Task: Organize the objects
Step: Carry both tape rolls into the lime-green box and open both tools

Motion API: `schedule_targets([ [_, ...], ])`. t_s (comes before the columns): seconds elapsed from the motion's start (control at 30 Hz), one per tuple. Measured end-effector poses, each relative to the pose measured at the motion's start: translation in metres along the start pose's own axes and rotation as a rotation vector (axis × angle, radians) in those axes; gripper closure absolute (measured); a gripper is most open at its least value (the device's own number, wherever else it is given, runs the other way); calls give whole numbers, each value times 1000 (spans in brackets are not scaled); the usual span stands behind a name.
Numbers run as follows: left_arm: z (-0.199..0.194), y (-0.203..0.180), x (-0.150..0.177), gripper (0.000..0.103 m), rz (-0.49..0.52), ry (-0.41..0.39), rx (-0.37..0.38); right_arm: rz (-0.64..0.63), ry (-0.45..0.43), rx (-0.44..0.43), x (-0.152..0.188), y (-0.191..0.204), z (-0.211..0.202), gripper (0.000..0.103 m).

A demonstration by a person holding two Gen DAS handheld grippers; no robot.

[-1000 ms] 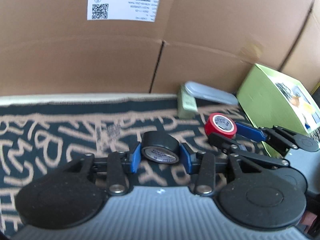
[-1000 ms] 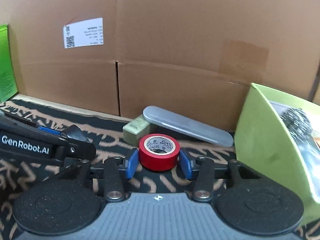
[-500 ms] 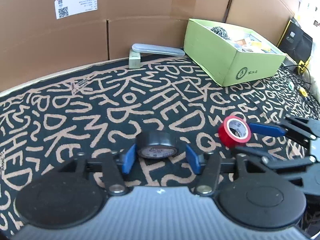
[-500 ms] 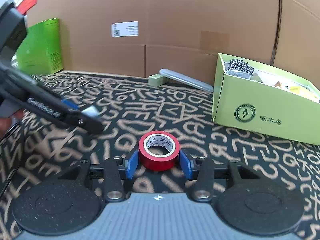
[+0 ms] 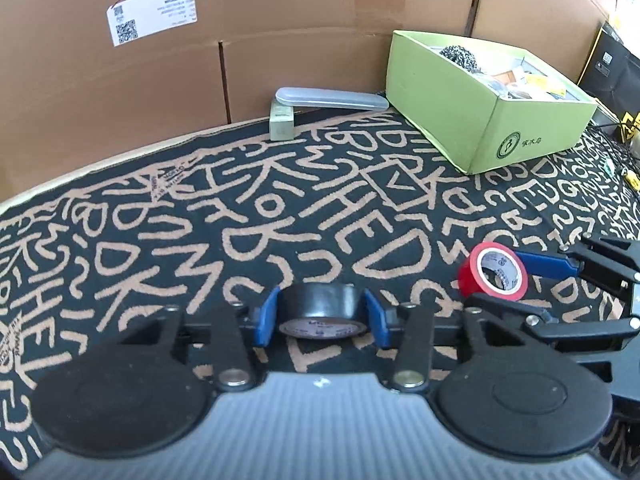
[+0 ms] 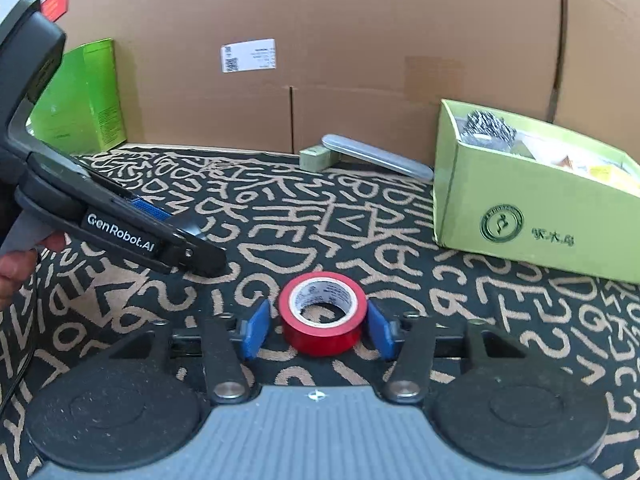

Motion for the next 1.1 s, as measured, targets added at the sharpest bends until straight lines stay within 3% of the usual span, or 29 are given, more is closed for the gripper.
schedule_targets([
  [0.13, -4, -11, -3, 58, -19, 11, 45, 37, -8, -35, 1, -5, -3, 52],
  [0.3, -23, -50, -31, 58, 36, -54, 129, 78, -77, -35, -5, -20, -24, 52],
  [0.5, -42, -111, -91, 58, 73, -194, 240, 101, -220, 75, -36, -71, -61, 52],
  [0.77, -12, -173, -166, 58, 52, -290, 258, 128, -345, 286, -67, -149, -76, 52],
  [1.0, 46, -176, -200, 58, -1, -270, 212, 96, -346, 371, -80, -181, -39, 52],
  [1.1, 67, -171, -205, 55, -10, -256, 199, 97, -338, 367, -83, -187, -19, 52],
])
Point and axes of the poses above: each gripper's, at about its wrist camera, not at the fingertips, and z roughly the way its jaws point, y to its left, x to its underside, the point moved 8 cm from there along z, roughly the way its jaws point, and after that the axes turned 7 degrees about x, right-handed, at the moved point
